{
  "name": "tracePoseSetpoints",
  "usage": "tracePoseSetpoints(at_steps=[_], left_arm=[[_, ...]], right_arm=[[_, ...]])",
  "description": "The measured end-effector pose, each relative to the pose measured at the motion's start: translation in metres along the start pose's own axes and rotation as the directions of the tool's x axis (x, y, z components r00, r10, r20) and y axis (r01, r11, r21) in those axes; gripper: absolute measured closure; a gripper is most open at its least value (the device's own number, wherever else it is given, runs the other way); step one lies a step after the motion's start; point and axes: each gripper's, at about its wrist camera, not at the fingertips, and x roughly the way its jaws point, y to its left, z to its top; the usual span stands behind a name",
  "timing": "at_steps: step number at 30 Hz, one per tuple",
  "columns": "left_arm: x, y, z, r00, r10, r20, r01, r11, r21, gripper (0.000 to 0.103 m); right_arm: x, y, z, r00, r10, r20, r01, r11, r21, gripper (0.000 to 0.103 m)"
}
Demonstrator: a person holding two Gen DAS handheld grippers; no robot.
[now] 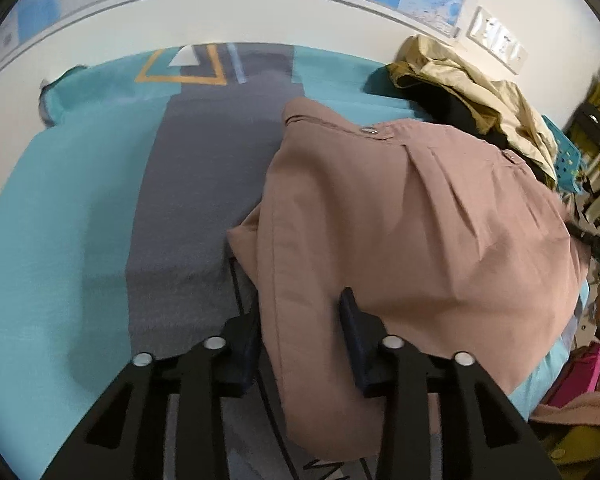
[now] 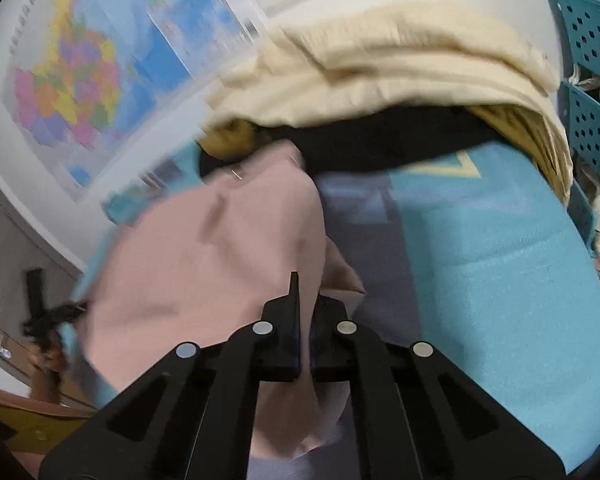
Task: Fold large clothes
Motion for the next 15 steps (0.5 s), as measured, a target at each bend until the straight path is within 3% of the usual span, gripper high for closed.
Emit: tracePoseSetpoints(at_steps=[2, 4, 6, 11, 15], left_arm=[[0.001, 0.003, -0.003, 0.999, 0.052, 0.003, -0.052, 0.999, -0.013, 0.041], [-0.002, 0.004, -0.004, 0.999, 0.049, 0.006, -0.049, 0.998, -0.029, 0.041], [-0.008, 0.003, -0.005, 0.998, 0.058, 0.019, -0.057, 0.998, -0.032, 0.04], [-0.015, -0.008, -0.007, 0.992, 0.114, 0.045, -0.115, 0.993, 0.003, 0.04], [-0.017, -0.018, -0.009, 0.987, 0.146, 0.061, -0.148, 0.988, 0.03, 0.04]], right_arm=[[0.016, 0.003, -0.007, 0.997, -0.043, -0.06, 0.042, 0.999, -0.021, 0.092], [0.01, 0.005, -0.006, 0.997, -0.076, -0.032, 0.076, 0.997, -0.019, 0.081], [-0.005, 0.006, -0.004, 0.998, -0.06, 0.023, 0.06, 0.998, -0.003, 0.059], [-0.039, 0.047, 0.0, 0.992, -0.016, 0.126, 0.031, 0.993, -0.117, 0.05], [-0.031, 0.09, -0.004, 0.993, 0.085, 0.087, -0.06, 0.965, -0.255, 0.046]])
